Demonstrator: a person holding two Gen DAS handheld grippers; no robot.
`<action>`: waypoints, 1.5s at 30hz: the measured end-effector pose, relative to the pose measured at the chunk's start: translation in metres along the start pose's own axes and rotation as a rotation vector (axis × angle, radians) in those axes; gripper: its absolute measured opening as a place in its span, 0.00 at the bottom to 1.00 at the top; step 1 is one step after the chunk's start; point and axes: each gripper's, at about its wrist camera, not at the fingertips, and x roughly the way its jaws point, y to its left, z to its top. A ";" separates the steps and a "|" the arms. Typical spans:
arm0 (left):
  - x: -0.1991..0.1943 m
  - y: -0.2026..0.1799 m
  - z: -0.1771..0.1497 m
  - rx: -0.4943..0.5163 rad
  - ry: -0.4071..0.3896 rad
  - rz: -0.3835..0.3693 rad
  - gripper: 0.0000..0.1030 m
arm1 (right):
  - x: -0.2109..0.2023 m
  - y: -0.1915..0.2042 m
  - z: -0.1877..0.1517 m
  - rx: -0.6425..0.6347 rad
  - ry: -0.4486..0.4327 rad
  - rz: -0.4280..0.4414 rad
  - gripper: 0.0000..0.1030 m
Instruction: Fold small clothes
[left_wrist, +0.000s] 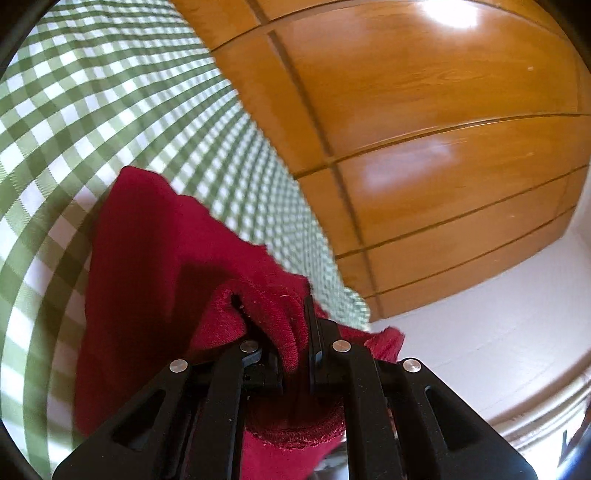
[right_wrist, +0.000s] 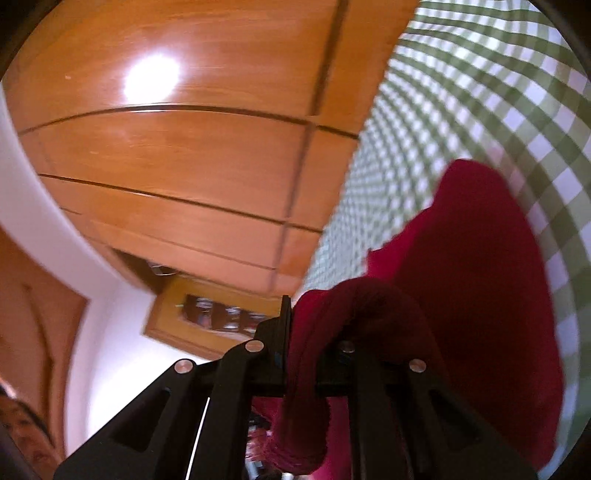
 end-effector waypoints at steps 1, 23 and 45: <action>0.004 0.003 0.001 -0.002 0.005 0.037 0.07 | 0.002 -0.003 0.001 -0.004 -0.008 -0.023 0.25; -0.042 -0.011 -0.028 0.157 -0.140 0.287 0.79 | -0.071 0.036 -0.048 -0.408 -0.122 -0.414 0.61; -0.033 -0.020 -0.081 0.227 0.093 0.313 0.07 | -0.071 0.030 -0.098 -0.427 0.036 -0.376 0.07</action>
